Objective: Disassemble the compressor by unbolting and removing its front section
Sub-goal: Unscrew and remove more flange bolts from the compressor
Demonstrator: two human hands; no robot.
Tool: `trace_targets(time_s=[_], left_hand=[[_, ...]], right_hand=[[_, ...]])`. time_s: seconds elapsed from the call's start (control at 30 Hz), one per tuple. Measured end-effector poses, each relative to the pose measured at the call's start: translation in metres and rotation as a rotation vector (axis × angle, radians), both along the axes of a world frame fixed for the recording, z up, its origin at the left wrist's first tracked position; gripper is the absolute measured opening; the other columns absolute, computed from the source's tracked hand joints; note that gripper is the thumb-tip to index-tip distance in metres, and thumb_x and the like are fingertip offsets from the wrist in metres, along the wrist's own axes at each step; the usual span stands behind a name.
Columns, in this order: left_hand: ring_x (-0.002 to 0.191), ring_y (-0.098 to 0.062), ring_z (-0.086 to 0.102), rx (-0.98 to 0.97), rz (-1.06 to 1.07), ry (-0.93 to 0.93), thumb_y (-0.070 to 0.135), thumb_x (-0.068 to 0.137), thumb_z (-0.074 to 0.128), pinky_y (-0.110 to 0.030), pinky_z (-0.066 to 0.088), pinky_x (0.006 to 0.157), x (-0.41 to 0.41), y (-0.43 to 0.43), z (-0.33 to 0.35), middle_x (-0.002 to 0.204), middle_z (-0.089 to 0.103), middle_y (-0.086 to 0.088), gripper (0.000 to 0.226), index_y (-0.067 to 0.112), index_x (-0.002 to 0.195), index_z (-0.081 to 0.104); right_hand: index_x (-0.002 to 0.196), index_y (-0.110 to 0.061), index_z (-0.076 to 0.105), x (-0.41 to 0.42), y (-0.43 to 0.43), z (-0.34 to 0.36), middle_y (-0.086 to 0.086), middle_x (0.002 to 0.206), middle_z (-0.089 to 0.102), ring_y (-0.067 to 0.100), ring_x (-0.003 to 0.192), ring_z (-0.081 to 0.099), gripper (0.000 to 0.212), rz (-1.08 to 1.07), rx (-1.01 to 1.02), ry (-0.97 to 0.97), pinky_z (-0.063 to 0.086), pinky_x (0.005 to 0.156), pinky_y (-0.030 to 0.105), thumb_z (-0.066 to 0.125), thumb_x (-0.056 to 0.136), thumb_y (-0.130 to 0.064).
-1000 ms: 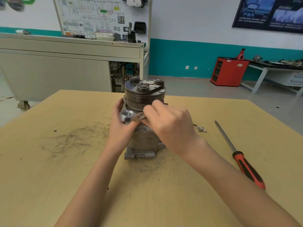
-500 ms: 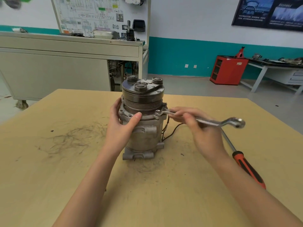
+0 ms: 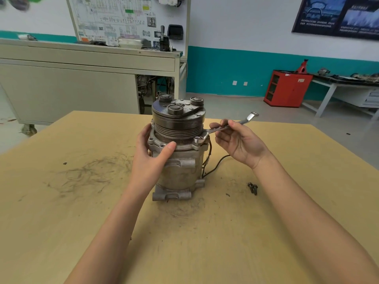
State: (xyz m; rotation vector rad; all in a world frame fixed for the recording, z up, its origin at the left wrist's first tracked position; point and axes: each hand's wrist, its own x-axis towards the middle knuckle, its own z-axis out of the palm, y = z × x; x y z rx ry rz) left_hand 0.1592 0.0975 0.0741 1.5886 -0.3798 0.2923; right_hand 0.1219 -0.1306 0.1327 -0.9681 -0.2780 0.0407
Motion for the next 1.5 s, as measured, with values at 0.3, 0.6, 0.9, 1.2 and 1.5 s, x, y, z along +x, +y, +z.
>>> trace_targets(time_s=[0.3,0.6,0.9,1.2,1.5], left_hand=[[0.119,0.020,0.041,-0.011,-0.066,-0.011,0.059,0.069,0.066,-0.010,0.038,0.096,-0.005,0.004,0.004,0.137,0.044,0.025,0.089,0.034,0.147,0.029],[0.135,0.000,0.038,0.027,-0.082,-0.032,0.058,0.071,0.064,-0.025,0.033,0.111,-0.009,0.007,-0.001,0.150,0.041,0.009,0.087,0.033,0.147,0.030],[0.113,0.010,0.055,-0.107,-0.154,-0.058,0.000,0.084,0.067,-0.002,0.043,0.082,-0.009,0.005,-0.005,0.130,0.054,0.012,0.071,0.032,0.137,0.032],[0.129,0.008,0.042,-0.035,-0.104,-0.055,0.061,0.068,0.066,-0.005,0.036,0.097,-0.007,0.009,-0.007,0.145,0.043,0.018,0.089,0.035,0.147,0.032],[0.131,0.009,0.038,-0.050,-0.152,-0.079,0.058,0.072,0.061,-0.008,0.035,0.101,-0.009,0.012,-0.005,0.146,0.039,0.022,0.085,0.034,0.147,0.030]], right_hand=[[0.073,-0.010,0.065,-0.045,0.042,0.038,0.004,0.062,0.071,0.014,0.057,0.070,0.031,-0.900,-0.643,-0.462,0.053,0.057,0.017,0.049,0.095,-0.025],[0.065,-0.009,0.062,-0.060,0.098,0.031,0.005,0.055,0.054,0.018,0.040,0.050,0.019,-1.329,-1.807,-1.243,0.030,0.040,0.022,0.070,0.081,-0.017],[0.060,-0.014,0.058,-0.057,0.128,0.009,0.001,0.055,0.049,0.015,0.044,0.045,0.023,-1.550,-1.837,-1.237,0.033,0.045,0.025,0.063,0.082,-0.010],[0.080,-0.007,0.064,-0.063,0.057,-0.008,0.005,0.086,0.070,0.021,0.080,0.069,0.025,-0.837,-0.772,-0.699,0.055,0.075,0.028,0.044,0.094,-0.010],[0.067,-0.015,0.071,0.003,0.013,0.006,0.015,0.083,0.072,0.015,0.064,0.069,0.055,-0.121,-0.158,-0.027,0.055,0.063,0.025,0.027,0.101,-0.015]])
